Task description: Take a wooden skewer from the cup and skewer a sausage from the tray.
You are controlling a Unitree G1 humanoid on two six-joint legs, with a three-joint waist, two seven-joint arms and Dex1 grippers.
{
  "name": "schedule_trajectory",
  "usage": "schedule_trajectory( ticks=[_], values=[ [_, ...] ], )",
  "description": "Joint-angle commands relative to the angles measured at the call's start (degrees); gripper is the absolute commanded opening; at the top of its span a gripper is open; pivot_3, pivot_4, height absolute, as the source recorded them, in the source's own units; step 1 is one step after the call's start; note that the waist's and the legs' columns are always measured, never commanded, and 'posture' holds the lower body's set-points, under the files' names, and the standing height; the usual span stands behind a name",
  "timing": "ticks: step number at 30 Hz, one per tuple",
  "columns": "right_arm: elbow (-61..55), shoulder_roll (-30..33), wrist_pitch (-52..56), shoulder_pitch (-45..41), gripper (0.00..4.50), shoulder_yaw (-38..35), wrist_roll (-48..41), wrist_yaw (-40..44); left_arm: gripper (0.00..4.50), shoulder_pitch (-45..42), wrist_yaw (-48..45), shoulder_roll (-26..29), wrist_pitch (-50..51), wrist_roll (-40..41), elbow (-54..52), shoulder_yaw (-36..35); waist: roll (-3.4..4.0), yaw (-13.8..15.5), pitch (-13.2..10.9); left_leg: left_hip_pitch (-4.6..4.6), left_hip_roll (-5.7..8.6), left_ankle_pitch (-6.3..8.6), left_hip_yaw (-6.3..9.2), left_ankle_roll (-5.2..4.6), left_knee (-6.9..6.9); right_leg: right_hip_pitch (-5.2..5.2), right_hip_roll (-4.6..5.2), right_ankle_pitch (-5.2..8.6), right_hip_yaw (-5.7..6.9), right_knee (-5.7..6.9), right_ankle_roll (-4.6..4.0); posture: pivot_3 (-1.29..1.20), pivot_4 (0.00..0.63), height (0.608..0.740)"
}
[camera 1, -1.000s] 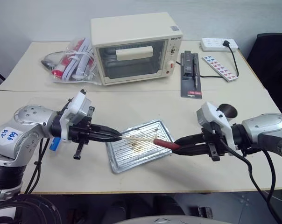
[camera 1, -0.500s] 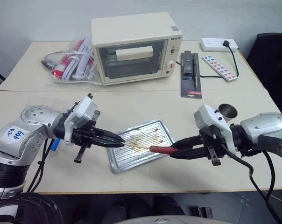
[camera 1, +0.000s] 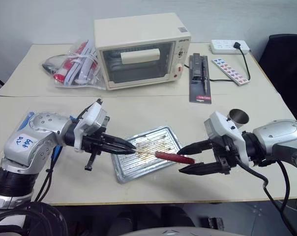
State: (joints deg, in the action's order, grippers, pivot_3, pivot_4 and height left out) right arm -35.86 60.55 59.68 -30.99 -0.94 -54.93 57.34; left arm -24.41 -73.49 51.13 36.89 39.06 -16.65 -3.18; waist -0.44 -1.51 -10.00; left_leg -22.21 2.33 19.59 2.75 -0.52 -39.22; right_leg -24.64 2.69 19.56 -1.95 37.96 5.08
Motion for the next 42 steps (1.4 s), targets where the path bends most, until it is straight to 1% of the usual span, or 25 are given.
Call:
schedule_trajectory(
  ticks=[1, 4, 6, 9, 12, 14, 16, 17, 18, 20, 26, 32, 34, 35, 36, 40, 41, 42],
  values=[
    [2.5, 1.7, -2.6, -2.1, 2.7, -4.1, 1.6, 0.7, 0.0, 5.8, 4.8, 1.6, -0.6, 0.0, -1.8, -9.6, 0.0, 0.1, 0.0, 0.0, 0.0, 0.0, 0.0, 0.0, 0.0, 0.01, 0.0, 0.0, -0.01, 0.0, 0.0, 0.0, 0.15, 0.74],
    [3.8, 2.0, -4.0, -3.4, 2.7, -4.6, 2.8, 1.1, 0.0, 14.8, 10.9, 0.2, 0.7, 0.6, -5.9, -19.5, 0.0, 0.1, 0.0, 0.0, 0.01, 0.01, -0.02, -0.01, 0.01, 0.01, 0.0, 0.0, -0.04, 0.01, 0.0, 0.0, 0.15, 0.74],
    [3.9, 1.5, -4.7, -3.7, 2.7, -4.7, 3.0, 1.1, 0.0, 19.8, 14.1, -1.0, 1.2, 0.9, -8.0, -24.8, 0.0, 0.1, 0.0, 0.0, -0.02, 0.01, 0.0, -0.01, 0.03, 0.01, 0.0, 0.0, -0.01, -0.03, 0.0, 0.0, 0.15, 0.74],
    [4.8, -1.3, -4.0, -5.5, 2.7, -4.3, 2.2, -1.9, 0.0, 26.6, 20.8, -5.0, 2.2, 1.5, -10.8, -34.2, 0.0, 0.1, 0.0, 0.01, -0.01, 0.02, -0.02, -0.03, 0.04, 0.04, 0.01, 0.0, -0.02, -0.06, 0.0, 0.0, 0.15, 0.74],
    [5.9, -4.2, -3.4, -7.6, 2.7, -2.8, 2.7, -4.3, 0.0, 31.5, 26.5, -9.1, 2.1, 1.5, -12.6, -41.3, -0.03, 0.2, 0.0, 0.02, -0.02, 0.02, -0.02, -0.02, 0.02, 0.06, 0.02, 0.0, -0.01, -0.08, 0.0, 0.0, 0.15, 0.74],
    [7.0, -6.1, -2.5, -9.0, 3.04, -2.1, 2.4, -5.8, 0.0, 35.0, 29.3, -12.0, 1.7, 1.8, -13.7, -45.6, -0.05, 0.2, 0.0, 0.05, -0.01, 0.02, -0.03, -0.02, 0.02, 0.06, 0.02, 0.0, -0.03, -0.05, 0.0, 0.0, 0.15, 0.74],
    [7.9, -7.5, -1.7, -10.1, 3.4, -1.6, 2.0, -6.7, 0.0, 37.7, 30.7, -14.0, 1.0, 2.1, -13.9, -48.3, -0.06, 0.2, 0.0, 0.04, -0.01, 0.02, -0.03, -0.03, 0.02, 0.07, 0.02, 0.0, -0.03, -0.07, 0.0, 0.0, 0.15, 0.74],
    [8.2, -8.1, -1.8, -10.7, 3.74, -1.0, 2.4, -6.7, 0.0, 39.2, 31.4, -15.2, -0.2, 1.2, -12.5, -49.9, -0.07, 0.2, 0.0, 0.04, -0.01, 0.02, -0.03, -0.02, 0.02, 0.06, 0.02, 0.0, -0.03, -0.06, 0.0, 0.0, 0.15, 0.74],
    [8.6, -8.6, -2.4, -11.6, 3.98, 0.2, 3.6, -6.5, 0.0, 39.6, 32.9, -16.2, -1.8, 0.1, -9.6, -51.6, -0.07, 0.3, 0.0, 0.04, -0.01, 0.02, -0.03, -0.02, 0.02, 0.06, 0.03, 0.0, -0.03, -0.06, 0.0, 0.0, 0.15, 0.74],
    [9.5, -9.4, -2.9, -13.1, 4.46, 1.5, 4.9, -6.2, 0.0, 39.2, 35.3, -16.8, -3.7, -1.1, -5.6, -53.1, -0.08, 0.3, 0.0, 0.05, -0.01, 0.02, -0.02, -0.02, 0.03, 0.07, 0.03, 0.0, -0.01, -0.09, 0.0, 0.0, 0.15, 0.74],
    [10.6, -10.0, -3.2, -14.4, 4.46, 2.3, 5.9, -5.5, 0.0, 37.0, 37.6, -15.8, -7.9, -3.4, -0.2, -50.5, -0.13, 1.5, 0.1, 0.07, 0.02, 0.01, -0.02, -0.01, 0.02, 0.1, 0.06, 0.0, 0.0, -0.07, 0.0, 0.0, 0.15, 0.74],
    [11.0, -11.1, -3.3, -14.8, 4.46, 3.2, 7.3, -5.1, 0.0, 35.7, 37.1, -15.1, -10.8, -5.3, 4.2, -45.9, -0.14, 1.5, 0.1, 0.06, 0.02, 0.04, -0.02, -0.02, 0.04, 0.08, 0.06, 0.0, 0.01, -0.1, -0.01, 0.0, 0.15, 0.74],
    [11.2, -11.5, -3.3, -14.9, 4.48, 3.2, 7.6, -5.2, 0.55, 35.4, 37.0, -14.7, -10.9, -5.3, 5.0, -45.0, -0.15, 1.4, 0.1, 0.06, 0.01, 0.04, -0.02, -0.02, 0.04, 0.08, 0.05, 0.0, 0.01, -0.09, -0.01, 0.0, 0.15, 0.74],
    [11.2, -11.6, -3.3, -14.9, 4.48, 3.2, 7.7, -5.2, 0.71, 35.6, 36.9, -14.4, -11.0, -5.4, 5.0, -44.9, -0.15, 1.4, 0.1, 0.06, 0.01, 0.04, -0.02, -0.02, 0.04, 0.08, 0.05, 0.0, 0.01, -0.08, -0.01, 0.0, 0.15, 0.74],
    [11.3, -11.7, -3.4, -14.8, 4.48, 3.2, 7.9, -5.2, 0.95, 35.8, 36.9, -14.2, -11.1, -5.4, 4.9, -44.8, -0.15, 1.3, 0.1, 0.06, 0.01, 0.04, -0.02, -0.02, 0.04, 0.08, 0.05, 0.0, 0.01, -0.09, -0.01, 0.0, 0.15, 0.74],
    [11.6, -12.1, -3.5, -14.6, 4.48, 3.2, 8.4, -4.9, 1.85, 37.9, 35.8, -12.5, -9.3, -2.1, 3.5, -49.0, -0.15, 1.2, 0.1, 0.06, 0.01, 0.04, -0.03, -0.02, 0.06, 0.06, 0.05, 0.0, 0.0, -0.1, -0.01, 0.0, 0.15, 0.74],
    [11.7, -12.3, -3.7, -14.4, 4.48, 3.3, 8.6, -4.8, 2.02, 39.3, 34.7, -11.8, -8.1, -0.3, 3.4, -51.5, -0.15, 1.2, 0.1, 0.06, 0.01, 0.04, -0.03, -0.01, 0.07, 0.06, 0.05, 0.0, -0.01, -0.11, -0.01, 0.0, 0.15, 0.74],
    [11.8, -12.4, -3.9, -14.3, 4.48, 3.4, 8.8, -4.6, 2.02, 40.5, 33.9, -11.2, -7.1, 1.2, 3.2, -53.6, -0.15, 1.2, 0.1, 0.06, 0.0, 0.05, -0.03, -0.01, 0.07, 0.06, 0.05, 0.0, -0.01, -0.12, -0.01, 0.0, 0.15, 0.74]
  ],
)
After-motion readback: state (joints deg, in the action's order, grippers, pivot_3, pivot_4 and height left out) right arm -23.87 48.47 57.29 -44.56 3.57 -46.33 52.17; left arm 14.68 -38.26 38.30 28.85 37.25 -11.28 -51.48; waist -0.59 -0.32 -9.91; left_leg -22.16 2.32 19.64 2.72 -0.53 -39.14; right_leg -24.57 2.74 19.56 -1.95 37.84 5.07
